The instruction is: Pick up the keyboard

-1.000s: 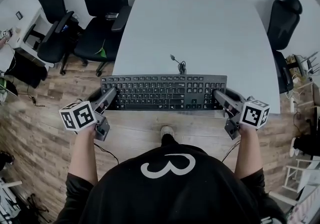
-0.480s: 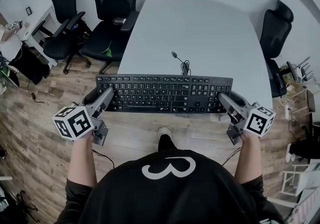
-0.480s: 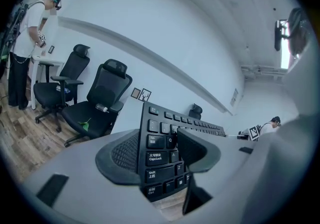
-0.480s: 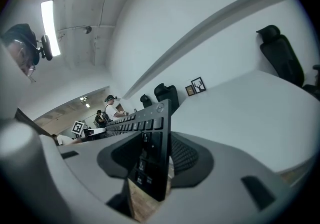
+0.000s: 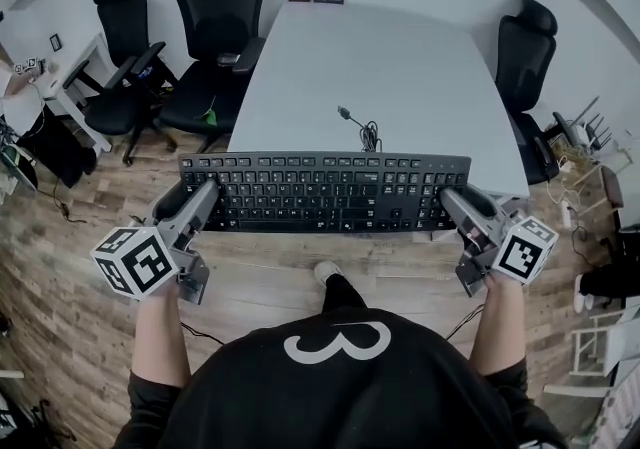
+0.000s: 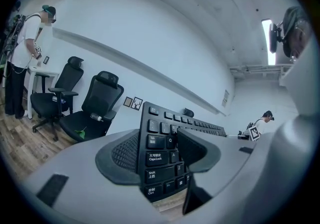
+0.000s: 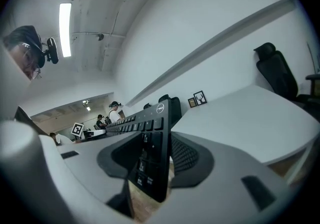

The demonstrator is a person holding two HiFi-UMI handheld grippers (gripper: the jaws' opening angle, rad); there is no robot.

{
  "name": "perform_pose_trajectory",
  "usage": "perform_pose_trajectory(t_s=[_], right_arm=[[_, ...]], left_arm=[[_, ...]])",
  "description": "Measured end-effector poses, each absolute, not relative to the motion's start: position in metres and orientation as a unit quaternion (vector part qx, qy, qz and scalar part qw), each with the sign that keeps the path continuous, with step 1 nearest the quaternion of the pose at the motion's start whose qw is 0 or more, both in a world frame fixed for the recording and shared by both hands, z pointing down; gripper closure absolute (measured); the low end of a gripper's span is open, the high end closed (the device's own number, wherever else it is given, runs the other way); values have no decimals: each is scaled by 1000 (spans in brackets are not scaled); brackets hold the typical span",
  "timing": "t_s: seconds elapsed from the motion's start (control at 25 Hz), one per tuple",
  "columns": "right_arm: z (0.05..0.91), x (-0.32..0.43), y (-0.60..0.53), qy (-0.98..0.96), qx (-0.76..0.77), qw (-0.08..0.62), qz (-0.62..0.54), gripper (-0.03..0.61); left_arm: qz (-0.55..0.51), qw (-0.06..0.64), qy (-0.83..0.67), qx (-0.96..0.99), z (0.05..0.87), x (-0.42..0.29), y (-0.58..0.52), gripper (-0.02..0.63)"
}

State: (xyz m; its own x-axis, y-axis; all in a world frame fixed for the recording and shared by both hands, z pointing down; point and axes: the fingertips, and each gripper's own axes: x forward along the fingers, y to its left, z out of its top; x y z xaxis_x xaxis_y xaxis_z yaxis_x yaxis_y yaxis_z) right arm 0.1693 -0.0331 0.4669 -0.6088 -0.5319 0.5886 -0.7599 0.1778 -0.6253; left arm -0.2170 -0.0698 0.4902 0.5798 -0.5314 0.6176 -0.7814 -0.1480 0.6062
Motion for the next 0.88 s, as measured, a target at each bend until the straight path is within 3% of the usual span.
perform_pose_trajectory(t_s=[0.88], right_arm=[[463, 170, -30, -751, 445, 105, 476, 411]], left_arm=[[126, 481, -429, 754, 489, -216, -77, 382]])
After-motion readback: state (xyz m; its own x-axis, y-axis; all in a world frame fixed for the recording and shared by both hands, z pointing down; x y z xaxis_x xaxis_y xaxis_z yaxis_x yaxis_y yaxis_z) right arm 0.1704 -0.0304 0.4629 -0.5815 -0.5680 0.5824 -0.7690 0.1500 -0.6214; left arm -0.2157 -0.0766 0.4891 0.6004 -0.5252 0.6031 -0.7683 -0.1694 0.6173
